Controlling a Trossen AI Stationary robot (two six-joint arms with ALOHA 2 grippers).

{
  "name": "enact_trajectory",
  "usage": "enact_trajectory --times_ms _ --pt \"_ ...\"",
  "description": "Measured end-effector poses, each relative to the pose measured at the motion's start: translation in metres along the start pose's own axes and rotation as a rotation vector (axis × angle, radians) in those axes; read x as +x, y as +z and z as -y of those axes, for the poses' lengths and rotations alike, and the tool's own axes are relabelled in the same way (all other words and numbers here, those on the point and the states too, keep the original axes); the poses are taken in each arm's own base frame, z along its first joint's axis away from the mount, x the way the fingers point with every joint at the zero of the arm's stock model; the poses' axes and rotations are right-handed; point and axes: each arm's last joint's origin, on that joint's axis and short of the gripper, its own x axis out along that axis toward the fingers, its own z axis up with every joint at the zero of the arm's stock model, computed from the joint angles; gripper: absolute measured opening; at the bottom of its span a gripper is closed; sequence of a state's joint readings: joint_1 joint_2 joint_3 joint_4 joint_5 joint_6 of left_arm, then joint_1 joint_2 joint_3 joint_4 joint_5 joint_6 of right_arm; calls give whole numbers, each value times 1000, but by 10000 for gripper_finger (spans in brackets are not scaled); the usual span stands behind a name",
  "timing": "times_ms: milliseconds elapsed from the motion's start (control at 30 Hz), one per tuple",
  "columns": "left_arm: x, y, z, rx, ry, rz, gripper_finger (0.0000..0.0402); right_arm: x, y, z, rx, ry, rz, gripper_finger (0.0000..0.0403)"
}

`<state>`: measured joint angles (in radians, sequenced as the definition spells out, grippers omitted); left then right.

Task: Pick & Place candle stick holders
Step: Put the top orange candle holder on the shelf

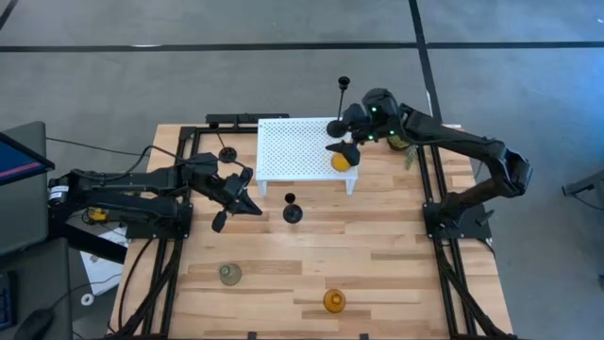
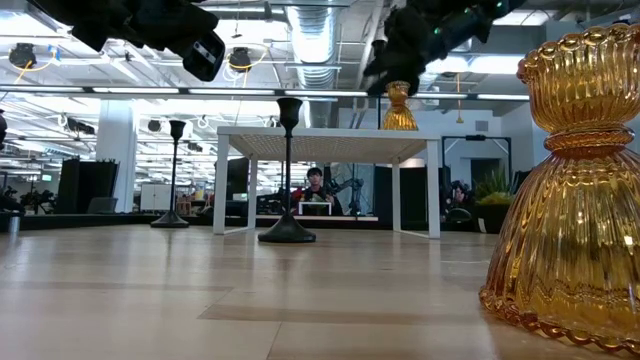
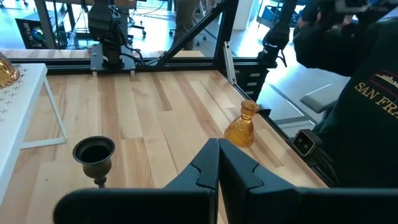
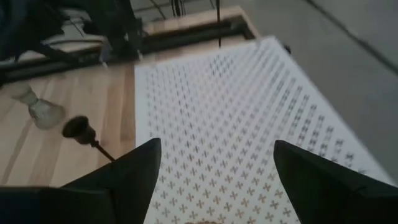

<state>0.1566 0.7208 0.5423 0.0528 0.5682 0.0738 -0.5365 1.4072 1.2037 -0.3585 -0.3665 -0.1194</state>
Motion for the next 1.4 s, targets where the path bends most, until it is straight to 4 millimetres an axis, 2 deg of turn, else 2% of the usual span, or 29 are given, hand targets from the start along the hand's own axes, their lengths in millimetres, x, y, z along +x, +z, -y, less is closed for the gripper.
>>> enact_trajectory --times_ms 200,300,433,567,633,700,800,967,1100,1400 --pt "0 0 0 0 0 0 4 -37 24 -13 -48 -11 108 299" --pt "0 0 0 0 0 0 4 -56 25 -21 -56 -58 95 276" --pt "0 0 0 0 0 0 4 -73 15 -29 -57 -145 -8 202" --pt "0 0 0 0 0 0 4 -81 3 -33 -28 -141 -123 89" --pt "0 0 0 0 0 0 4 -79 -4 -36 -24 -127 -164 31" --pt "0 0 0 0 0 0 4 -73 -12 -39 -25 -108 -198 12" --pt "0 0 0 0 0 0 4 -61 -25 -43 -12 -87 -237 14" --pt "0 0 0 0 0 0 4 -38 -46 -44 -38 -92 -205 4" --pt "0 0 0 0 0 0 4 -31 -56 -41 -39 -139 -203 1" --pt "0 0 0 0 4 -1 4 -25 -51 -36 -50 -161 -148 0"
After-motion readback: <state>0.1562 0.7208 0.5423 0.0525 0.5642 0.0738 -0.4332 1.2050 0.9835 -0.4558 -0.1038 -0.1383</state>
